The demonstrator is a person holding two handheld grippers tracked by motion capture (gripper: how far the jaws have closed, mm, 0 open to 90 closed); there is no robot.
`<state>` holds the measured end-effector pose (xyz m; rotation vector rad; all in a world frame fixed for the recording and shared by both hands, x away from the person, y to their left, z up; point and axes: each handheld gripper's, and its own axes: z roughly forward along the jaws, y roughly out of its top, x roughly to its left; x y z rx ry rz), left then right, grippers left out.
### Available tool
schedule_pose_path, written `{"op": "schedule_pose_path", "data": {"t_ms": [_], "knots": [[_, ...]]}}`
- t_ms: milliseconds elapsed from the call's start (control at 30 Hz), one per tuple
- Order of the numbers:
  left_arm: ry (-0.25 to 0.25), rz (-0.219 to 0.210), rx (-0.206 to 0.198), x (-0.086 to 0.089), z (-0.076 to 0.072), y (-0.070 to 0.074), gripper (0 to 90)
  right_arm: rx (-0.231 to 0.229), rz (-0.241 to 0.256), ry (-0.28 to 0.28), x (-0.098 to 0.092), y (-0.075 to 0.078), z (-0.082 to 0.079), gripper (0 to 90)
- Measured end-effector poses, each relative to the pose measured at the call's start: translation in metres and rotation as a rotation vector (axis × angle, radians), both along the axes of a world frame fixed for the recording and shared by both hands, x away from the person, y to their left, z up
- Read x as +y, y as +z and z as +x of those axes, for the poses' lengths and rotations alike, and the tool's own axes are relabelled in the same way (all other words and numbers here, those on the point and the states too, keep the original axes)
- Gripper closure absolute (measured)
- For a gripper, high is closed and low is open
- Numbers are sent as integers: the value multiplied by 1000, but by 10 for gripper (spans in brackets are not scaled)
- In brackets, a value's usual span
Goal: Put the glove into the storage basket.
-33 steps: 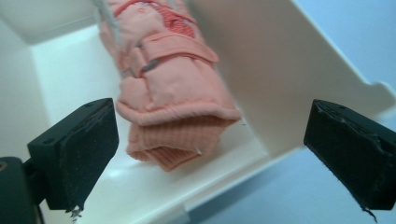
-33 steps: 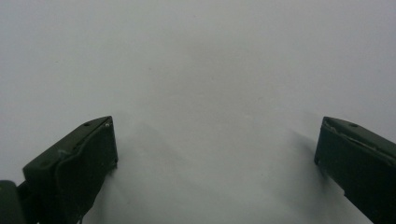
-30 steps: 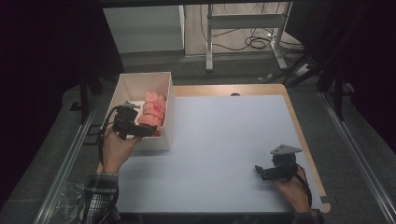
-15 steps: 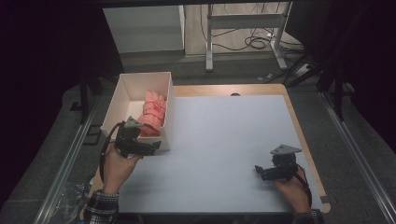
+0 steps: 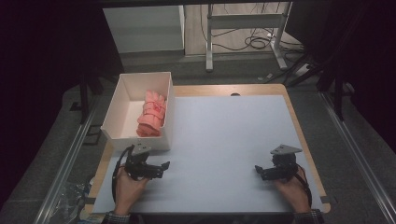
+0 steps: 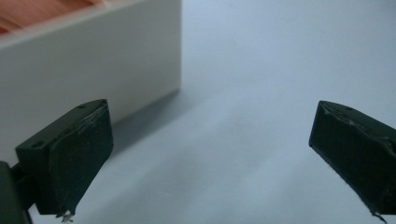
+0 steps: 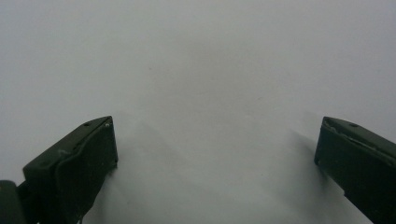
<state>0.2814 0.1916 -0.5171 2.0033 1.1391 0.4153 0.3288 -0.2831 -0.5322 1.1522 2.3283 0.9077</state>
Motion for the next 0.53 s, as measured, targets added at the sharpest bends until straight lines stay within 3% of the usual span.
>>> {"op": "schedule_pose_path", "data": {"t_ms": [233,267,300,533], "knots": [[-13,70,47,-15,4,-34,0,0,1,0,0,0,0,0],[-11,91,66,-17,6,-35,0,0,1,0,0,0,0,0],[-16,98,58,-18,5,-35,0,0,1,1,0,0,0,0],[-17,96,68,-18,6,-35,0,-1,2,1,0,0,0,0]]}}
